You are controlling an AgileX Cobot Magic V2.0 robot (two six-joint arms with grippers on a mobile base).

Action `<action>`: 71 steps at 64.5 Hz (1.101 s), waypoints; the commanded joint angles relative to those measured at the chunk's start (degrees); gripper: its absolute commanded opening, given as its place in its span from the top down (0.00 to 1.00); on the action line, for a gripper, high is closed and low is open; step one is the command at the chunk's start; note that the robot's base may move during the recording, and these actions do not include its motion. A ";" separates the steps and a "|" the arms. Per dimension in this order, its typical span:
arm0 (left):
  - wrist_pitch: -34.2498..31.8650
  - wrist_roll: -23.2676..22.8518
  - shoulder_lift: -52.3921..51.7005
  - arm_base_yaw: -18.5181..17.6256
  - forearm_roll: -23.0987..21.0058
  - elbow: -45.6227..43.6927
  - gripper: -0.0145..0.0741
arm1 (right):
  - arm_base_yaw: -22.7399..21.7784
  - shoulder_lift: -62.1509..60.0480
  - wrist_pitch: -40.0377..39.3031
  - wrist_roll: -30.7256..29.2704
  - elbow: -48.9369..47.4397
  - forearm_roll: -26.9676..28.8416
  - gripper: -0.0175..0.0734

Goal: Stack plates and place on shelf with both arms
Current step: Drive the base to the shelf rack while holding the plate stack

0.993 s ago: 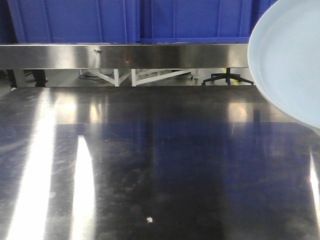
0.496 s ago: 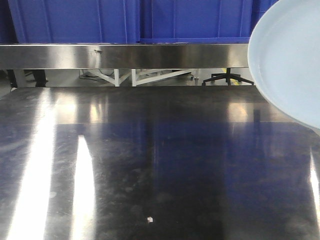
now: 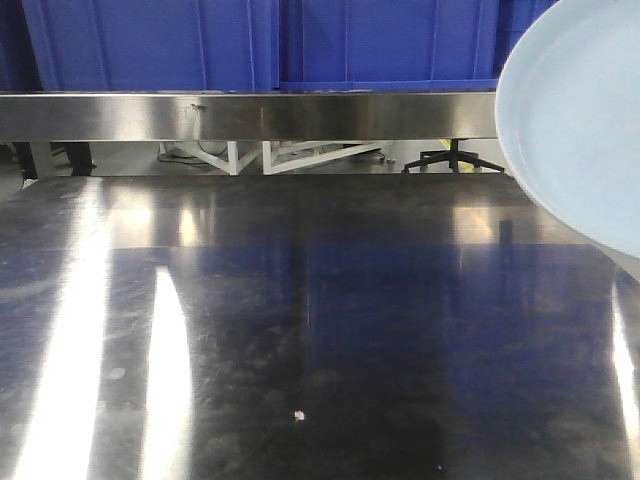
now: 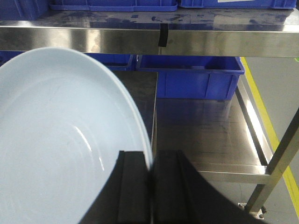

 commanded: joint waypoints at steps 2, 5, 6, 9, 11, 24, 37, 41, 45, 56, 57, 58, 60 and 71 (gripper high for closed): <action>-4.50 -0.50 -0.08 -0.02 -0.37 -1.53 0.74 | -0.36 -0.12 -5.94 -0.22 -1.72 -0.21 0.76; -4.50 -0.50 -0.08 -0.02 -0.37 -1.53 0.74 | -0.36 -0.12 -5.94 -0.22 -1.72 -0.21 0.76; -4.50 -0.50 -0.08 -0.02 -0.37 -1.53 0.74 | -0.36 -0.12 -5.94 -0.22 -1.72 -0.21 0.76; -4.50 -0.50 -0.08 -0.02 -0.37 -1.53 0.74 | -0.36 -0.12 -5.94 -0.22 -1.72 -0.21 0.76; -4.50 -0.50 -0.08 -0.02 -0.37 -1.53 0.74 | -0.36 -0.12 -5.94 -0.22 -1.72 -0.21 0.76; -4.50 -0.50 -0.08 -0.02 -0.37 -1.53 0.74 | -0.36 -0.12 -5.94 -0.22 -1.72 -0.21 0.76; -4.50 -0.50 0.06 -0.02 -0.37 -1.53 0.74 | -0.36 -0.12 -5.94 -0.22 -1.72 -0.21 0.76; -4.50 -0.50 0.06 -0.02 -0.37 -1.53 0.74 | -0.36 -0.12 -5.94 -0.22 -1.72 -0.21 0.76; -4.50 -0.50 0.06 -0.02 -0.37 -1.53 0.74 | -0.36 -0.12 -5.94 -0.22 -1.72 -0.21 0.76; -4.50 -0.50 0.06 -0.02 -0.37 -1.53 0.74 | -0.36 -0.12 -5.94 -0.22 -1.72 -0.21 0.76; -4.50 -0.50 0.06 -0.02 -0.37 -1.53 0.74 | -0.36 -0.12 -5.94 -0.22 -1.72 -0.21 0.76; -4.50 -0.50 0.06 -0.02 -0.37 -1.53 0.74 | -0.36 -0.12 -5.94 -0.22 -1.72 -0.21 0.76; -4.50 -0.50 0.06 -0.02 -0.37 -1.53 0.74 | -0.36 -0.12 -5.94 -0.22 -1.72 -0.21 0.76; -4.50 -0.50 0.06 -0.02 -0.37 -1.53 0.74 | -0.36 -0.12 -5.94 -0.22 -1.72 -0.21 0.76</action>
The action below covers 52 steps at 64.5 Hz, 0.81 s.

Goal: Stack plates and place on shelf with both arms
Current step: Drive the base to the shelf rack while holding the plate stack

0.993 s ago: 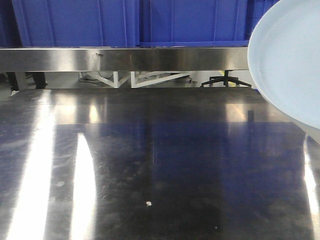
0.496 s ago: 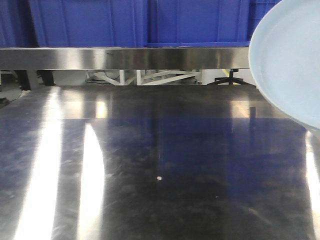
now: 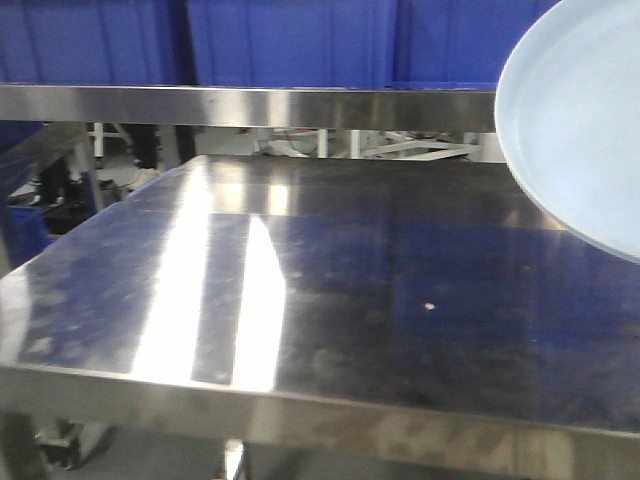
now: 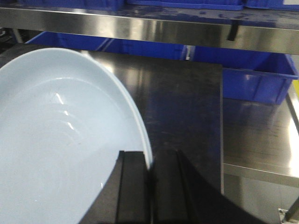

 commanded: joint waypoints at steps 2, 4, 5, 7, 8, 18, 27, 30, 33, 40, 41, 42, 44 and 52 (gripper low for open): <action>-4.50 -0.50 0.06 -0.02 -0.37 -1.53 0.74 | -0.36 -0.12 -5.94 -0.22 -1.72 -0.21 0.76; -4.50 -0.50 0.06 -0.02 -0.37 -1.53 0.74 | -0.36 -0.12 -5.94 -0.22 -1.72 -0.21 0.76; -4.50 -0.50 0.06 -0.02 -0.37 -1.53 0.74 | -0.36 -0.12 -5.94 -0.22 -1.72 -0.21 0.76; -4.50 -0.50 0.06 -0.02 -0.37 -1.53 0.74 | -0.36 -0.12 -5.94 -0.22 -1.72 -0.21 0.76; -4.50 -0.50 0.06 -0.02 -0.37 -1.53 0.74 | -0.36 -0.12 -5.94 -0.22 -1.72 -0.21 0.76; -4.50 -0.50 0.06 -0.02 -0.37 -1.53 0.74 | -0.36 -0.12 -5.94 -0.22 -1.72 -0.21 0.76; -4.50 -0.50 0.06 -0.02 -0.37 -1.53 0.74 | -0.36 -0.12 -5.94 -0.22 -1.72 -0.21 0.76; -4.50 -0.50 0.06 -0.02 -0.37 -1.53 0.74 | -0.36 -0.12 -5.94 -0.22 -1.72 -0.21 0.76; -4.50 -0.50 0.06 -0.02 -0.37 -1.53 0.74 | -0.36 -0.12 -5.94 -0.22 -1.72 -0.21 0.76; -4.50 -0.50 0.06 -0.02 -0.37 -1.53 0.74 | -0.36 -0.12 -5.94 -0.22 -1.72 -0.21 0.76; -4.50 -0.50 0.06 -0.02 -0.37 -1.53 0.74 | -0.36 -0.12 -5.94 -0.22 -1.72 -0.21 0.76; -4.50 -0.50 0.06 -0.02 -0.37 -1.53 0.74 | -0.36 -0.12 -5.94 -0.22 -1.72 -0.21 0.76; -4.50 -0.50 0.06 -0.02 -0.37 -1.53 0.74 | -0.36 -0.12 -5.94 -0.22 -1.72 -0.21 0.76; -4.50 -0.50 0.06 -0.02 -0.37 -1.53 0.74 | -0.36 -0.12 -5.94 -0.22 -1.72 -0.21 0.76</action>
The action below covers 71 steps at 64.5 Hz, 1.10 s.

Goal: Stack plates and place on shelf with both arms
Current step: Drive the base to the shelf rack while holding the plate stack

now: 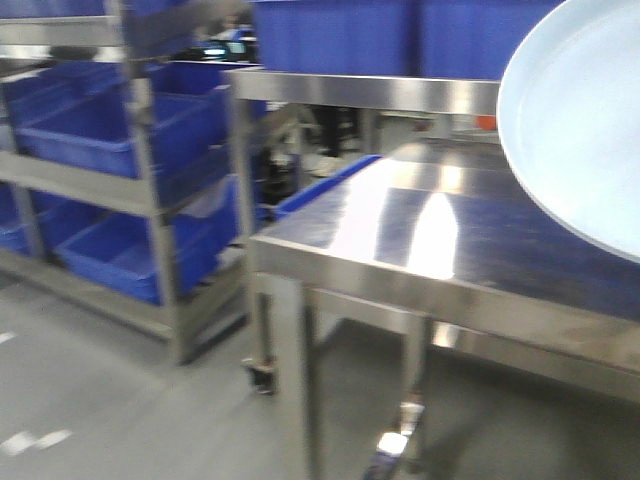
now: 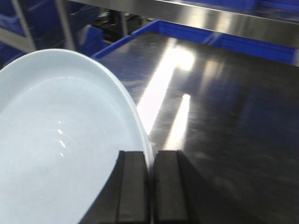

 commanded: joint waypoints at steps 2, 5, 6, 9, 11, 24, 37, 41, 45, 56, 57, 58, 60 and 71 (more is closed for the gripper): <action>-4.50 -0.50 0.06 -0.02 -0.37 -1.53 0.74 | -0.36 -0.12 -5.94 -0.22 -1.72 -0.21 0.76; -4.50 -0.50 0.06 -0.02 -0.37 -1.53 0.74 | -0.36 -0.12 -5.94 -0.22 -1.72 -0.21 0.76; -4.50 -0.50 0.06 -0.02 -0.37 -1.53 0.74 | -0.36 -0.12 -5.94 -0.22 -1.72 -0.21 0.76; -4.50 -0.50 0.06 -0.02 -0.37 -1.53 0.74 | -0.36 -0.12 -5.94 -0.22 -1.72 -0.21 0.76; -4.50 -0.50 0.06 -0.02 -0.37 -1.53 0.74 | -0.36 -0.12 -5.94 -0.22 -1.72 -0.21 0.76; -4.50 -0.50 0.06 -0.02 -0.37 -1.53 0.74 | -0.36 -0.12 -5.94 -0.22 -1.72 -0.21 0.76; -4.50 -0.50 0.06 -0.02 -0.37 -1.53 0.74 | -0.36 -0.12 -5.94 -0.22 -1.72 -0.21 0.76; -4.50 -0.50 0.06 -0.02 -0.37 -1.53 0.74 | -0.36 -0.12 -5.94 -0.22 -1.72 -0.21 0.76; -4.50 -0.50 0.06 -0.02 -0.37 -1.53 0.74 | -0.36 -0.12 -5.94 -0.22 -1.72 -0.21 0.76; -4.50 -0.50 0.06 -0.49 -0.37 -1.53 0.74 | -0.36 -0.12 -5.94 -0.22 -1.72 -0.21 0.76; -4.50 -0.50 0.06 -0.49 -0.37 -1.53 0.74 | -0.36 -0.12 -5.94 -0.22 -1.72 -0.21 0.76; -4.50 -0.50 0.06 -0.49 -0.37 -1.53 0.74 | -0.36 -0.12 -5.94 -0.22 -1.72 -0.21 0.76; -4.50 -0.50 0.06 -0.49 -0.37 -1.53 0.74 | -0.36 -0.12 -5.94 -0.22 -1.72 -0.21 0.76; -4.50 -0.50 0.06 -0.49 -0.37 -1.53 0.74 | -0.36 -0.12 -5.94 -0.22 -1.72 -0.21 0.76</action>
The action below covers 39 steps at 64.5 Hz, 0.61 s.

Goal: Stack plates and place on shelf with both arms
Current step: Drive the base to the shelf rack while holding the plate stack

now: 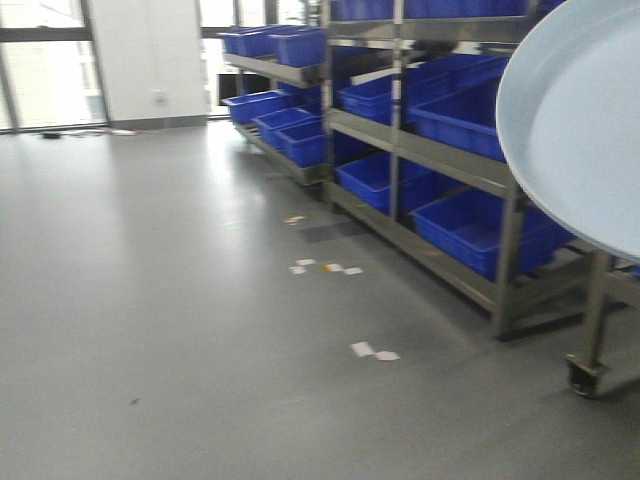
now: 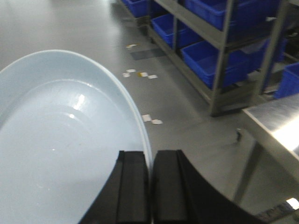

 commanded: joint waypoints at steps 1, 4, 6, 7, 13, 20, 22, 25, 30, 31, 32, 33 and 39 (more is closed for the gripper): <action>-4.50 -0.50 0.06 -0.49 -0.37 -1.53 0.74 | -0.36 -0.12 -5.94 -0.22 -1.72 -0.21 0.76; -4.50 -0.50 0.06 -0.49 -0.37 -1.53 0.74 | -0.36 -0.12 -5.94 -0.22 -1.72 -0.21 0.76; -4.50 -0.50 0.06 -0.49 -0.37 -1.53 0.74 | -0.36 -0.12 -5.94 -0.22 -1.72 -0.21 0.76; -4.50 -0.50 0.06 -0.49 -0.37 -1.53 0.74 | -0.36 -0.12 -5.94 -0.22 -1.72 -0.21 0.76; -4.50 -0.50 0.06 -0.49 -0.37 -1.53 0.74 | -0.36 -0.12 -5.94 -0.22 -1.72 -0.21 0.76; -4.50 -0.50 0.06 -0.49 -0.37 -1.53 0.74 | -0.36 -0.12 -5.94 -0.22 -1.72 -0.21 0.76; -4.50 -0.50 0.06 -0.49 -0.37 -1.53 0.74 | -0.36 -0.12 -5.94 -0.22 -1.72 -0.21 0.76; -4.50 -0.50 0.06 -0.49 -0.37 -1.53 0.74 | -0.36 -0.12 -5.94 -0.22 -1.72 -0.21 0.76; -4.50 -0.50 0.06 -0.49 -0.37 -1.53 0.74 | -0.36 -0.12 -5.94 -0.22 -1.72 -0.21 0.76; -4.50 -0.50 0.06 -0.49 -0.37 -1.53 0.74 | -0.36 -0.12 -5.94 -0.22 -1.72 -0.21 0.76; -4.50 -0.50 0.06 -0.49 -0.37 -1.53 0.74 | -0.36 -0.12 -5.94 -0.22 -1.72 -0.21 0.76; -4.50 -0.50 0.06 -0.49 -0.37 -1.53 0.74 | -0.36 -0.12 -5.94 -0.22 -1.72 -0.21 0.76; -4.50 -0.50 0.06 -0.49 -0.37 -1.53 0.74 | -0.36 -0.12 -5.94 -0.22 -1.72 -0.21 0.76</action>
